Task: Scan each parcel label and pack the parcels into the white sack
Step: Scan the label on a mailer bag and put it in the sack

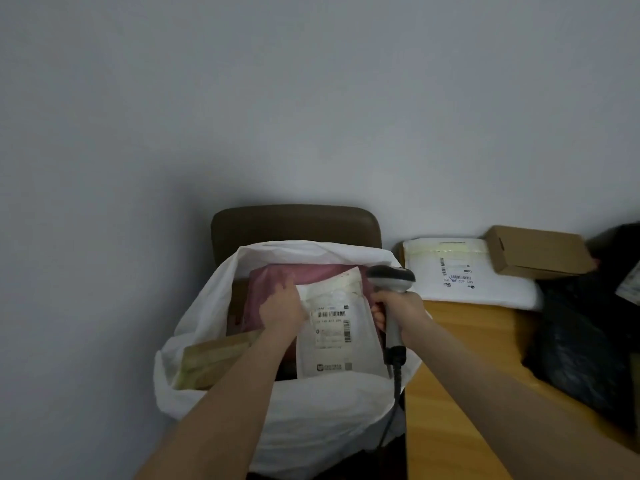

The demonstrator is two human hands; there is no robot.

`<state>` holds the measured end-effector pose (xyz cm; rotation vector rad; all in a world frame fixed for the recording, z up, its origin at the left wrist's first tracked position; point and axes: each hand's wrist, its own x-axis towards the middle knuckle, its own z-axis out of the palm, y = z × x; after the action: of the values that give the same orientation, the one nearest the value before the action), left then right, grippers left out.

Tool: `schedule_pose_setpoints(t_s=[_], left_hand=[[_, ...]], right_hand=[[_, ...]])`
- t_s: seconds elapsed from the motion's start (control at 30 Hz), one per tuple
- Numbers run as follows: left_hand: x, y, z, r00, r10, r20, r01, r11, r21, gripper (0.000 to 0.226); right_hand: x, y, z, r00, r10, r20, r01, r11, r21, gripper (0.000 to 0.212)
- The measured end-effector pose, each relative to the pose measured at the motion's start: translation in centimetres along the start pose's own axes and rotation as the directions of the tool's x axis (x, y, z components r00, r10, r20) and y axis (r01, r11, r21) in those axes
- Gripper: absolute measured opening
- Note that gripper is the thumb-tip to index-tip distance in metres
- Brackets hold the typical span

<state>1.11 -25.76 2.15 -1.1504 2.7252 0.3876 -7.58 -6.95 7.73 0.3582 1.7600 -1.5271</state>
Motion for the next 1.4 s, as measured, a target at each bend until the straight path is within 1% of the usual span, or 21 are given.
schedule_pose_setpoints(t_s=[0.07,0.13,0.17,0.2,0.23,0.27,0.4,0.47,0.5,0.67,0.73,0.83,0.9,0.97,1.0,1.07,1.13,1.2,1.27,1.33,1.4], left_hand=[[0.4,1.3,-0.2,0.982,0.189,-0.016,-0.188,0.981,0.054,0.069],[-0.2,2.9,0.5,0.916,0.382,0.119,-0.395,0.911,0.117,0.072],[-0.7,3.5,1.2,0.885,0.411,0.221,-0.446,0.883,0.145,0.069],[-1.0,4.0,1.8,0.868,0.392,0.305,-0.454,0.875,0.168,0.065],[-1.1,4.4,2.2,0.867,0.363,0.341,-0.438,0.881,0.177,0.061],[-1.0,4.8,2.1,0.877,0.347,0.331,-0.417,0.893,0.168,0.057],[0.6,8.2,-1.0,0.916,0.392,0.089,-0.396,0.918,0.033,0.041],[1.2,11.3,-2.4,0.898,0.441,-0.002,-0.44,0.898,-0.013,0.037],[1.2,13.2,-2.8,0.883,0.469,-0.017,-0.469,0.883,-0.029,0.037],[-0.2,22.7,-1.8,0.818,0.572,0.061,-0.567,0.82,-0.074,0.04],[-0.6,25.9,-0.4,0.811,0.578,0.096,-0.574,0.816,-0.067,0.043],[-0.7,29.8,2.0,0.845,0.511,0.155,-0.503,0.86,-0.089,0.047],[-0.6,31.9,3.9,0.886,0.423,0.193,-0.4,0.905,-0.144,0.053],[-0.6,33.8,5.9,0.932,0.265,0.248,-0.197,0.943,-0.268,0.06],[-0.5,34.7,6.7,0.942,0.185,0.279,-0.088,0.941,-0.326,0.063],[-0.5,35.7,8.4,0.946,0.035,0.323,0.103,0.91,-0.401,0.068],[-0.3,35.4,9.7,0.946,-0.101,0.309,0.231,0.878,-0.42,0.07],[0.4,34.4,10.5,0.943,-0.201,0.265,0.296,0.87,-0.393,0.074],[2.0,33.3,11.1,0.938,-0.259,0.233,0.331,0.868,-0.371,0.078],[3.8,32.3,11.5,0.931,-0.281,0.233,0.351,0.862,-0.365,0.082],[5.4,31.4,12.0,0.915,-0.295,0.276,0.384,0.846,-0.369,0.081]], right_hand=[[0.0,0.1,-0.3,1.0,0.006,-0.019,-0.005,1.0,0.03,0.006],[-0.1,0.3,-1.0,0.999,0.021,-0.037,-0.019,0.997,0.074,0.007],[-0.1,0.5,-1.4,0.999,0.031,-0.041,-0.027,0.995,0.099,0.007],[-0.1,0.5,-1.9,0.998,0.038,-0.045,-0.032,0.992,0.121,0.007],[-0.1,0.5,-2.4,0.998,0.042,-0.055,-0.034,0.989,0.143,0.007],[-0.1,0.5,-3.1,0.996,0.041,-0.073,-0.029,0.986,0.161,0.006],[-0.4,-0.5,-6.8,0.984,0.022,-0.176,0.019,0.973,0.229,0.008],[-0.6,-1.1,-9.0,0.975,0.016,-0.223,0.038,0.971,0.235,0.01],[-0.7,-1.4,-10.2,0.97,0.014,-0.244,0.046,0.969,0.241,0.011],[-0.1,-2.9,-16.9,0.942,0.016,-0.335,0.076,0.963,0.26,0.01],[0.8,-3.2,-19.9,0.927,0.004,-0.375,0.099,0.962,0.254,0.008],[3.0,-3.6,-24.5,0.891,-0.034,-0.452,0.121,0.979,0.164,0.009],[4.8,-3.9,-27.5,0.866,-0.043,-0.498,0.112,0.988,0.11,0.011],[6.6,-4.2,-29.9,0.857,-0.039,-0.514,0.1,0.991,0.092,0.012],[7.6,-4.4,-30.7,0.86,-0.035,-0.509,0.097,0.99,0.097,0.012],[9.4,-4.5,-31.5,0.88,-0.025,-0.474,0.088,0.99,0.112,0.012],[10.9,-4.4,-31.3,0.904,-0.024,-0.427,0.076,0.992,0.104,0.01],[12.1,-4.2,-30.7,0.923,-0.037,-0.384,0.074,0.994,0.084,0.011],[13.4,-4.0,-30.1,0.936,-0.058,-0.347,0.085,0.995,0.061,0.017],[14.4,-3.8,-29.7,0.944,-0.082,-0.319,0.1,0.994,0.039,0.028],[15.3,-3.5,-29.4,0.951,-0.088,-0.297,0.085,0.996,-0.024,0.044]])
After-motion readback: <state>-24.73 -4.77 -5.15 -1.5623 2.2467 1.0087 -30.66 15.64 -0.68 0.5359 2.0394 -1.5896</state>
